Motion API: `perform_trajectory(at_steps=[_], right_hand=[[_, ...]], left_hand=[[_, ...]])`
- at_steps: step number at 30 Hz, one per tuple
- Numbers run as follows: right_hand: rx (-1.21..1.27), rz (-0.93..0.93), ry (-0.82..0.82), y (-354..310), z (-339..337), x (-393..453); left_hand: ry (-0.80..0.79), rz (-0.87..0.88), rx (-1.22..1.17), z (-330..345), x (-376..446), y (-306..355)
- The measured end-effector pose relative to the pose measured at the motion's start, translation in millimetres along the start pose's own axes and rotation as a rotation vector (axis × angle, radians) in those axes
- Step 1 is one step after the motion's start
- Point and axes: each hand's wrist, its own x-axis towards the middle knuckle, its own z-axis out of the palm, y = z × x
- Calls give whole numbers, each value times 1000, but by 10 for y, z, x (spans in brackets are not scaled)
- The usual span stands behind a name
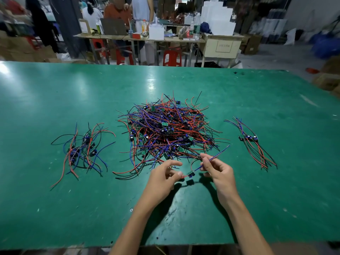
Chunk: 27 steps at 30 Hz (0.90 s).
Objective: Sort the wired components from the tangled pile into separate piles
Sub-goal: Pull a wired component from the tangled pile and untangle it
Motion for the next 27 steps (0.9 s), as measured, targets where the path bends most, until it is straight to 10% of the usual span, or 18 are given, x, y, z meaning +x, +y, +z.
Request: perform_trajectory(at_steps=[10,27], right_hand=[[88,-21,-52,61,-106,-63],[48,-64,15,87,-55,-81]], left_hand=[[270,325,193,22,-50,-143],[220,348,450,181,-58,-129]])
